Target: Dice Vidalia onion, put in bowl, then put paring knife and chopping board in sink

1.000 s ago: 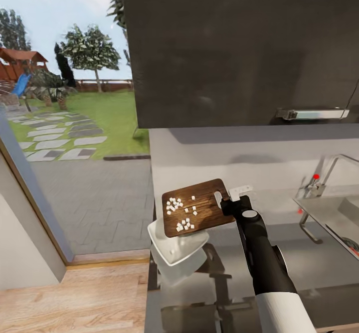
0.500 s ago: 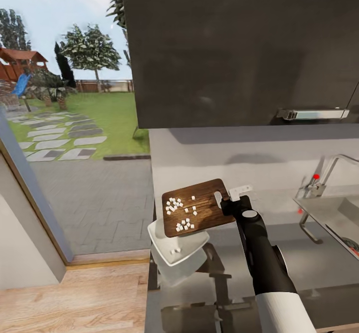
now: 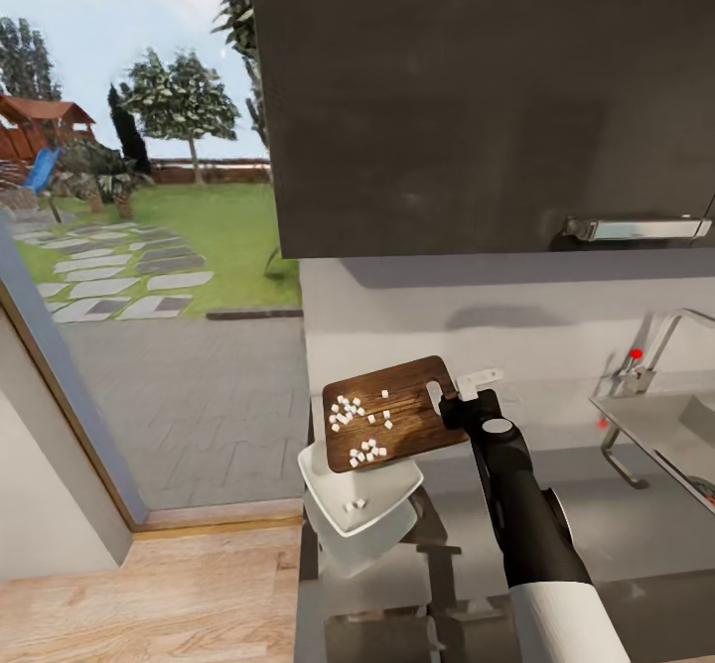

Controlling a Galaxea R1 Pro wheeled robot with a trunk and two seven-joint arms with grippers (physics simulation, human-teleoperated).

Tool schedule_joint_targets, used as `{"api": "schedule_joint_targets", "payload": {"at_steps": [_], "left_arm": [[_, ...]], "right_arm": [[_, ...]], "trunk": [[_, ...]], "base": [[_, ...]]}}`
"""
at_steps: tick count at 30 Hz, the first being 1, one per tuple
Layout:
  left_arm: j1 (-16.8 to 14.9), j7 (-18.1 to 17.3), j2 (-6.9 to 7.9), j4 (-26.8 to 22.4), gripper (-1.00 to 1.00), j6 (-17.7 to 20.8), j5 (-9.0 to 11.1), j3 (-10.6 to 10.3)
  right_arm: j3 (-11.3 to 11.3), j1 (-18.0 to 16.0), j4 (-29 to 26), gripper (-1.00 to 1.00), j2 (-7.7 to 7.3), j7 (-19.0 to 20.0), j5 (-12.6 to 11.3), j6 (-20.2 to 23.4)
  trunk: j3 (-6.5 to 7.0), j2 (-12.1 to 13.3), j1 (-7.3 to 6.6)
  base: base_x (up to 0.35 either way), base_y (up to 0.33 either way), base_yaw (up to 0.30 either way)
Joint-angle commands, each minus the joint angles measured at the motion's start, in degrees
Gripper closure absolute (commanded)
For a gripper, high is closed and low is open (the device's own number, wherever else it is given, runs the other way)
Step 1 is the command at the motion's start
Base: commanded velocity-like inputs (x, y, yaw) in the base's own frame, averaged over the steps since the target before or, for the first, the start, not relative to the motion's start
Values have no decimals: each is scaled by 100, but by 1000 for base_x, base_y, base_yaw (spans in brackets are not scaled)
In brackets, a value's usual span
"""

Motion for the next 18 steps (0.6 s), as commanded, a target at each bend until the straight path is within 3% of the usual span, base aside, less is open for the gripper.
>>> {"api": "schedule_joint_targets", "payload": {"at_steps": [1, 18], "left_arm": [[1, -31, 4, -4, -100, -3, 60, -5], [1, -31, 3, -2, -100, -3, 60, -10]], "right_arm": [[-12, -5, -9, 100, 6, 53, 59, 17], [-12, -5, -5, 100, 6, 63, 54, 10]], "trunk": [[-12, -13, 4], [-12, -13, 4]], "base": [[4, 3, 0], [-8, 0, 0]]}}
